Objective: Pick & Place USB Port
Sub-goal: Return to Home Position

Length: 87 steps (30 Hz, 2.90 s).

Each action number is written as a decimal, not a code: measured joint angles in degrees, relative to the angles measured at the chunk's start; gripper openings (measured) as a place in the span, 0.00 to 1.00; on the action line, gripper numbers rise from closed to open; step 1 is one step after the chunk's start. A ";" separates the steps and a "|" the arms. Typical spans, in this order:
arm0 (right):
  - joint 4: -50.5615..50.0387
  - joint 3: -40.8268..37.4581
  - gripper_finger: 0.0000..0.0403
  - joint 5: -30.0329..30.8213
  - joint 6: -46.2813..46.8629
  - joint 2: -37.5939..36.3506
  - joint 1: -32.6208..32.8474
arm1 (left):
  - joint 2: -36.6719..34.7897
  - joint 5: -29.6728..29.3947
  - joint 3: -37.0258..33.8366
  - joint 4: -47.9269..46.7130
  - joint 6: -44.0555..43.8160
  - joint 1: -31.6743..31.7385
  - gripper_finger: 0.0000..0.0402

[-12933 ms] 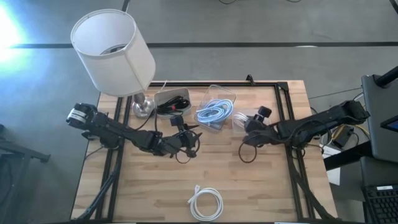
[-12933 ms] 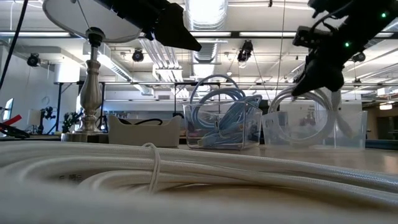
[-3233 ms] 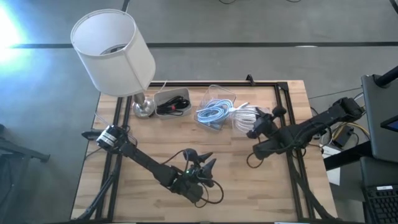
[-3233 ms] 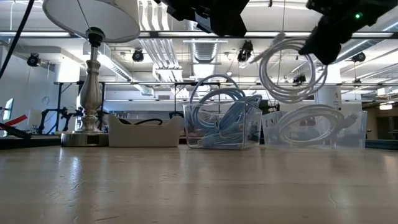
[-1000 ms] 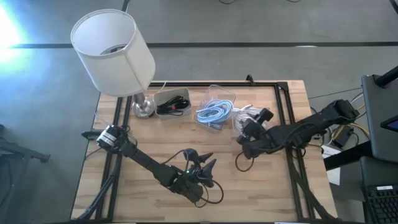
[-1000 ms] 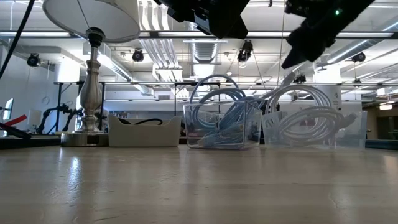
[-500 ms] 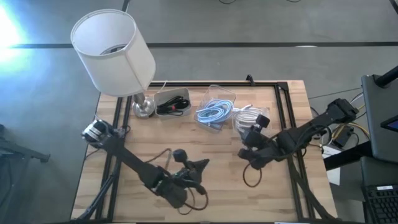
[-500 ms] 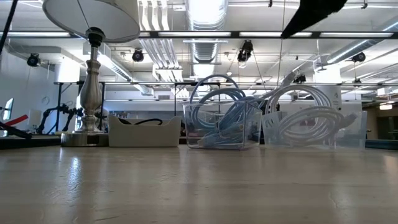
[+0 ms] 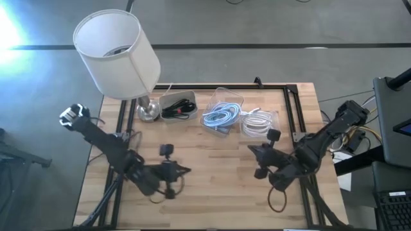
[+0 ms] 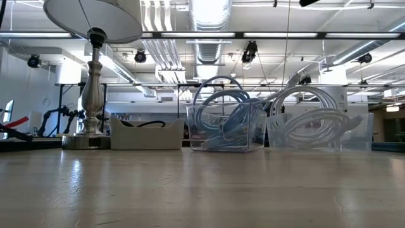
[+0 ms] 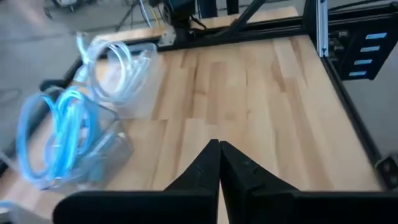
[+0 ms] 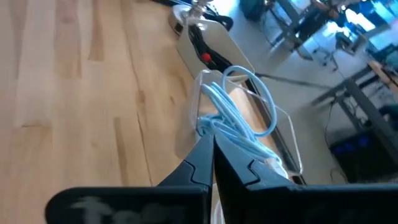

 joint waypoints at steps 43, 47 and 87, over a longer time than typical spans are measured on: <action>67.81 -61.11 0.02 -32.20 -21.61 -54.23 -1.58 | -52.67 26.37 -67.88 58.87 11.54 26.25 0.01; 67.94 -62.95 0.02 -32.36 -24.38 -59.01 -1.59 | -55.80 28.16 -67.94 58.47 14.14 26.25 0.01; 55.95 -65.58 0.02 -44.97 -42.39 -76.27 -3.30 | -77.85 26.78 -68.13 43.32 23.76 30.46 0.01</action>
